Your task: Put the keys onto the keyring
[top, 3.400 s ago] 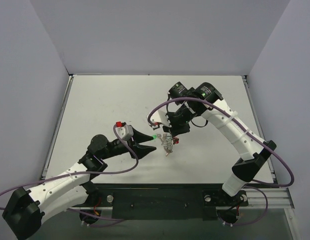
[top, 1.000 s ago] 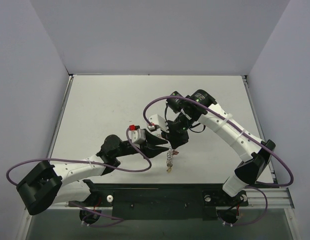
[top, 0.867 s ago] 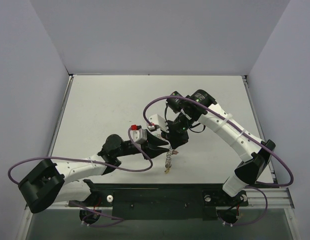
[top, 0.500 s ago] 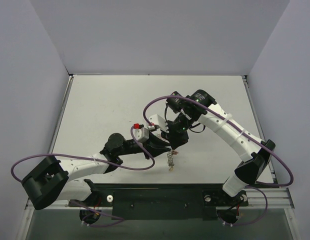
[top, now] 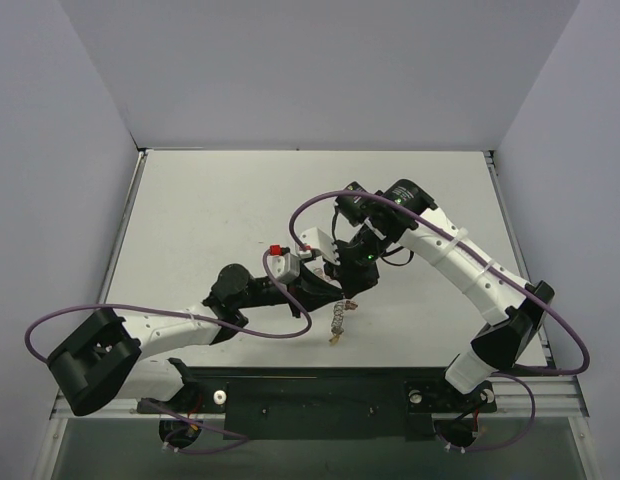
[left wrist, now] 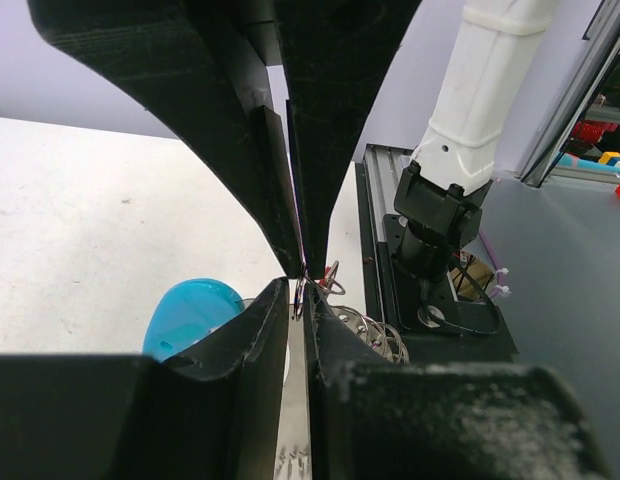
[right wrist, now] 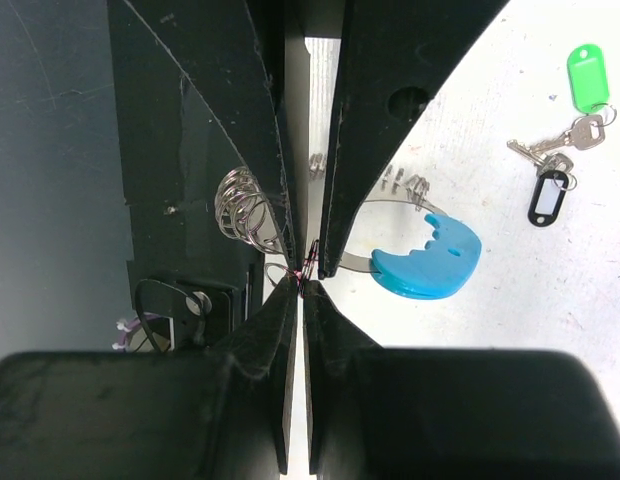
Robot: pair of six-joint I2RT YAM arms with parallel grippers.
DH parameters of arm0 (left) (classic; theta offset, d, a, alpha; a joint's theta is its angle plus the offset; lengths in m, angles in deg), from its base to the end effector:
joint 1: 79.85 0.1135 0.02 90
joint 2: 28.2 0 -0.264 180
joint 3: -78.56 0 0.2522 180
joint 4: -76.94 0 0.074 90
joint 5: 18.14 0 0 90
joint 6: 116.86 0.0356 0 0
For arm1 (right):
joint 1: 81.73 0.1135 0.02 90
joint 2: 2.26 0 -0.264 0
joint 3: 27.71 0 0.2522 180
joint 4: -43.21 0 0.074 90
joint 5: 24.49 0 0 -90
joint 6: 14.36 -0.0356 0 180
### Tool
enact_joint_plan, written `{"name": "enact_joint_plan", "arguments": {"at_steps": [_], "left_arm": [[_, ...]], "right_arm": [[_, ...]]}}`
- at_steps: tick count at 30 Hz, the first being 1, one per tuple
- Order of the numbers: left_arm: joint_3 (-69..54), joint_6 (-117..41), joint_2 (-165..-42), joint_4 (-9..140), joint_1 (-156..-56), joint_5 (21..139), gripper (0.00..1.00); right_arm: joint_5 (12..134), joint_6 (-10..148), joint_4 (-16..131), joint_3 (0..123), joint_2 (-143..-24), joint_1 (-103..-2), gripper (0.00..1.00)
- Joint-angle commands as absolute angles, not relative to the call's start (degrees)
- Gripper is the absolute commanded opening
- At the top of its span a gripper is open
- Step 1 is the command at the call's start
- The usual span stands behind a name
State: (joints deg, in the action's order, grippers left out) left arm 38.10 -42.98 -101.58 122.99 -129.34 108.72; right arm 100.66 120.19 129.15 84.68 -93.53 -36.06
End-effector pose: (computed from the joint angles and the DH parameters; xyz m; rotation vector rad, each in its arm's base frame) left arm 0.1501 -0.2085 0.2527 0.9755 1.1849 -1.3624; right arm 0.1985 0.2325 0.3750 -1.9672 1.7007 0.8272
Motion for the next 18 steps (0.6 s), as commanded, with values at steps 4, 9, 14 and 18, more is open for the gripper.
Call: {"name": "enact_joint_plan", "arguments": {"at_steps": [4,9,14,18], "left_arm": [[35.35,-43.82,-102.56,124.7,-129.24,110.44,0.2],[35.0,-44.26,-102.82,124.7,-129.33,111.23,0.0],[34.82,-45.48,-102.82,125.66,-129.24,111.67,0.0],[36.92,-49.0,-102.3,130.92,-129.24,108.09,0.0]], "right_arm": [[102.6,119.67,130.36,83.96,-91.21,-36.11,0.0],[102.95,119.58,130.27,83.44,-91.12,-36.11,0.0],[103.04,119.58,130.1,83.26,-91.12,-36.2,0.0],[103.56,118.97,129.66,83.0,-91.03,-36.55,0.1]]}}
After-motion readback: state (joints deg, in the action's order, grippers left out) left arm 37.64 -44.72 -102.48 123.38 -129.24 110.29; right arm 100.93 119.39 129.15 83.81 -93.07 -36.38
